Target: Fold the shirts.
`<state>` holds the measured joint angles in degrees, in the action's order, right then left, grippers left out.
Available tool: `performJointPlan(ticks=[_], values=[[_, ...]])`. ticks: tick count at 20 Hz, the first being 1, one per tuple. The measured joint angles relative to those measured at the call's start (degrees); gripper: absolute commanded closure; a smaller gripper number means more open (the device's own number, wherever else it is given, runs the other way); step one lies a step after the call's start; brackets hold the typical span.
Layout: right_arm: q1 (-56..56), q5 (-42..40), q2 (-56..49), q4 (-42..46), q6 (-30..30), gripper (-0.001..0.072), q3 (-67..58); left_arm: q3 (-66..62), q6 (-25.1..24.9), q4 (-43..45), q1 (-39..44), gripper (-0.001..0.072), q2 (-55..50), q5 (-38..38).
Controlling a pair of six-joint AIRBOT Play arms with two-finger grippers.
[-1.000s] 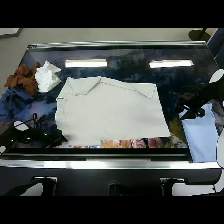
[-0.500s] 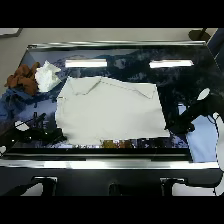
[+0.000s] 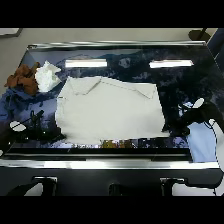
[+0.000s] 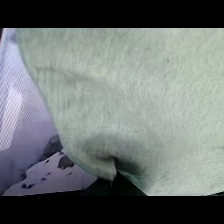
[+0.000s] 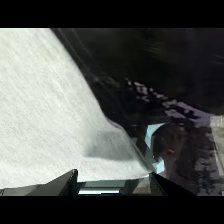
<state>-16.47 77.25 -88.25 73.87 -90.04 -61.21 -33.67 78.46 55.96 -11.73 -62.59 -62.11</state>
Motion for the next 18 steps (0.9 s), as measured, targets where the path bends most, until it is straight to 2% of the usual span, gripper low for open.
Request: performJointPlan(ticks=[2,3,5,6,11,13,15,18], values=[[0.0,-0.6,-0.3,-0.1,0.1,0.0173,0.1,-0.1,0.0,0.0,0.0,0.0684,0.3,0.0],[-0.1,-0.5,-0.7,-0.4,0.1,0.0251,0.0,-0.1,0.0,0.0,0.0,0.0684,0.4,0.0],[-0.2,-0.1,-1.9,-1.6,0.3,0.0544,0.1,-0.1,0.0,0.0,0.0,0.0683,0.5,0.0],[-0.1,-0.1,-2.6,-3.5,0.3,0.0646,0.3,-0.1,0.0,-0.1,0.0,0.0684,0.5,0.0],[0.0,-0.9,-2.9,-6.8,-0.2,0.0661,0.0,-2.0,-1.3,0.1,0.0,0.0686,0.7,-1.9],[0.1,-4.5,-0.2,-6.4,0.8,0.0661,-1.8,-6.3,-1.6,1.1,0.0,0.0686,1.8,-3.3],[0.0,-2.5,4.7,-6.9,2.5,0.0661,-6.1,-14.1,-1.5,2.8,0.1,0.0686,4.3,-4.6],[0.0,-6.2,14.8,-7.6,4.9,0.0660,-17.9,-33.1,0.0,5.3,0.0,0.0686,8.6,-5.1]])
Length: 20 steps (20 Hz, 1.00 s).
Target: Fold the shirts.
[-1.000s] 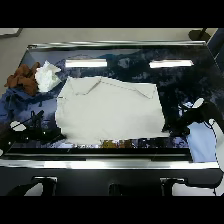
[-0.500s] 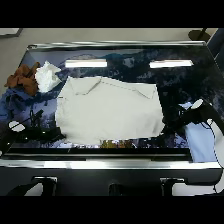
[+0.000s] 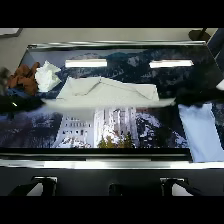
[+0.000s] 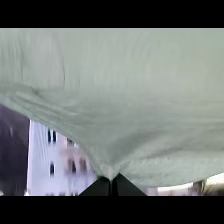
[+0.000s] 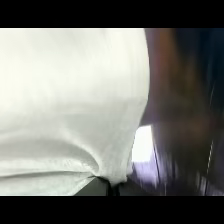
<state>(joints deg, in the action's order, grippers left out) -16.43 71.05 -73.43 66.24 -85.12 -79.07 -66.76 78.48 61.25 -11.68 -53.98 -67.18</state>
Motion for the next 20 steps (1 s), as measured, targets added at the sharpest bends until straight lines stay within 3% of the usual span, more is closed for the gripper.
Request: performJointPlan(ticks=[4,8,14,17,20], values=[[0.0,-13.3,15.5,1.5,1.0,0.0660,-16.5,-28.7,4.6,1.7,0.0,0.0686,3.8,2.5],[-0.1,-20.1,28.6,5.5,-2.6,0.0660,-23.9,-45.0,8.2,3.1,-0.1,0.0686,7.0,4.8],[-0.1,-16.9,35.5,12.1,-7.6,0.0660,-26.2,-51.0,11.7,3.0,-0.1,0.0688,9.2,7.5],[-0.1,-13.0,33.6,14.2,-9.1,0.0661,-26.5,-51.5,12.6,2.7,0.0,0.0687,7.9,7.8],[0.0,-5.9,26.8,14.6,-9.0,0.0661,-26.5,-49.9,13.0,2.4,0.0,0.0687,3.0,3.5]])
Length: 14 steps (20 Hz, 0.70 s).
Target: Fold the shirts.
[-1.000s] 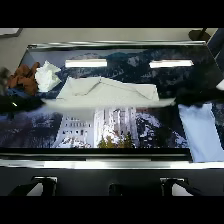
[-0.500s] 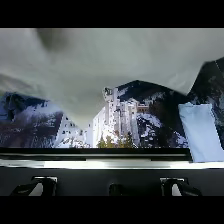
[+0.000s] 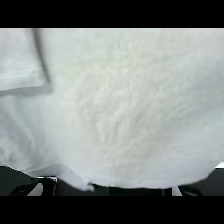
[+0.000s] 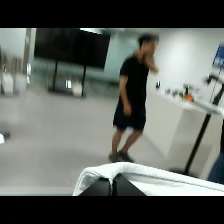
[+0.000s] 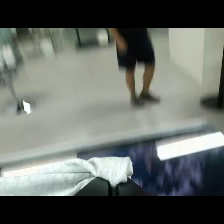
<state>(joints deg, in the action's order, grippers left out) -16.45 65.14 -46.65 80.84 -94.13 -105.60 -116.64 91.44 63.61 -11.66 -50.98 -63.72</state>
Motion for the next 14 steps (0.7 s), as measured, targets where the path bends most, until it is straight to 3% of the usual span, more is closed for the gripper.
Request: performJointPlan(ticks=[4,8,11,14], values=[[0.0,14.1,-17.0,-2.7,1.5,0.0661,0.9,10.2,-1.3,0.4,0.2,0.0687,-10.3,-6.4],[0.6,20.7,-34.4,-3.2,1.5,0.0661,4.2,26.4,-3.7,1.4,1.7,0.0687,-21.8,-6.1],[2.8,18.0,-45.1,-2.7,0.5,0.0660,5.4,32.7,-4.6,2.0,3.6,0.0687,-31.0,-1.5],[5.2,8.2,-51.9,-3.0,-3.3,0.0660,5.8,32.8,-4.7,1.4,5.1,0.0687,-38.5,4.0]])
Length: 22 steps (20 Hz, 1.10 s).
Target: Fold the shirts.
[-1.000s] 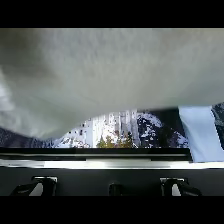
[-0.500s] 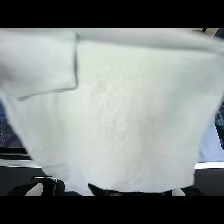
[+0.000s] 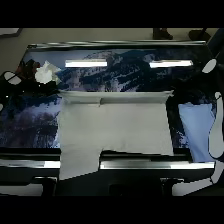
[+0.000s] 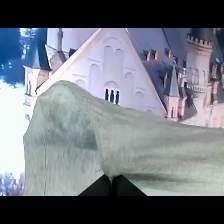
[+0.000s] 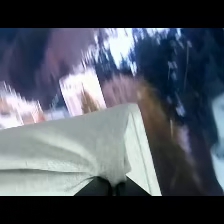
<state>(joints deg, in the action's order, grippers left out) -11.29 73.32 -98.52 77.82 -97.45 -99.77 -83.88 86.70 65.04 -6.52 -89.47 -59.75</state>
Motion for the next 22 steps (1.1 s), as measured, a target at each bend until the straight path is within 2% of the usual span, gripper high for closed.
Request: performJointPlan(ticks=[4,7,10,17,22], values=[[1.0,-13.3,-3.2,-0.8,-4.3,0.0660,-0.8,-6.1,1.2,-1.6,0.6,0.0687,-7.0,4.7],[0.0,-15.6,-3.3,-0.8,-4.9,0.0660,-2.7,-11.2,0.7,-2.2,0.4,0.0687,-9.0,5.0],[-0.7,-9.4,-2.5,0.2,-3.6,0.0660,-3.4,-14.2,-0.8,-1.4,0.1,0.0687,-10.0,0.1],[-0.6,11.2,-2.3,4.3,-1.2,0.0661,-0.9,-12.6,-1.3,6.7,0.5,0.0687,-10.8,-21.8],[-0.7,14.8,-2.3,5.2,-0.5,0.0661,6.1,-6.7,-1.3,8.8,1.1,0.0687,-10.9,-29.8]])
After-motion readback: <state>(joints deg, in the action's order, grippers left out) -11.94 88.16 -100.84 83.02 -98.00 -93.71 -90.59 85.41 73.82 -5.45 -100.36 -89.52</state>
